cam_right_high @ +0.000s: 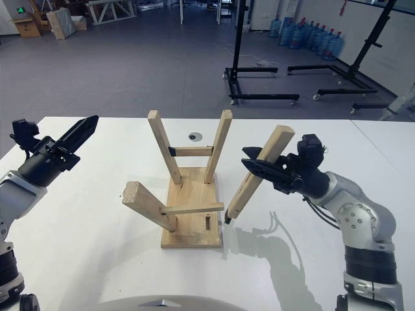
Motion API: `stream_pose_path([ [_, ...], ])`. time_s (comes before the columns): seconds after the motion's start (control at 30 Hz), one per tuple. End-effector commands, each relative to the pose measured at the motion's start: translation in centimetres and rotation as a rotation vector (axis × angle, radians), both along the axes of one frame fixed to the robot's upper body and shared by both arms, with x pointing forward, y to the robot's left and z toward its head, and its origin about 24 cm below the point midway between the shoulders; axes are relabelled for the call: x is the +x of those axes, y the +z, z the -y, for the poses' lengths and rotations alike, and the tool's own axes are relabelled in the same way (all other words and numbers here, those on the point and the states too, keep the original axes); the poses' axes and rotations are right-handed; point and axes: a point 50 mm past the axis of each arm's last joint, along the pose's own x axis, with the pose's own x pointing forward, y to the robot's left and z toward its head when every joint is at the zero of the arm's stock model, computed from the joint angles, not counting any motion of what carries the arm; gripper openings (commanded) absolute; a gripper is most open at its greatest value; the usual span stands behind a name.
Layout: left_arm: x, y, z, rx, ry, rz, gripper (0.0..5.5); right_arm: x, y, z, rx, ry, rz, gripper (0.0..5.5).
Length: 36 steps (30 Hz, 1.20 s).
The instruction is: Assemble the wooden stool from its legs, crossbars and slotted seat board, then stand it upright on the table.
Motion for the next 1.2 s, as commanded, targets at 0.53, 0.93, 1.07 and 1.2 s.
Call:
stream_pose_path([
  [0.53,0.0,-1.1,0.4,0.083,-0.034,-0.065,4.04,-2.0,-3.3,-1.3,0.024,-0.045,0.330,2.05],
  [0.93,0.1,-1.3,0.8,0.090,-0.051,-0.063,4.04,-2.4,-4.5,-3.3,0.051,-0.017,0.323,2.05],
  [1.07,0.1,-1.5,1.0,0.093,-0.055,-0.063,4.04,-2.5,-5.1,-3.2,0.028,-0.020,0.326,2.05],
  [1.2,0.0,-1.6,1.0,0.097,-0.059,-0.065,4.04,-2.6,-5.7,-3.7,0.016,-0.016,0.331,2.05],
])
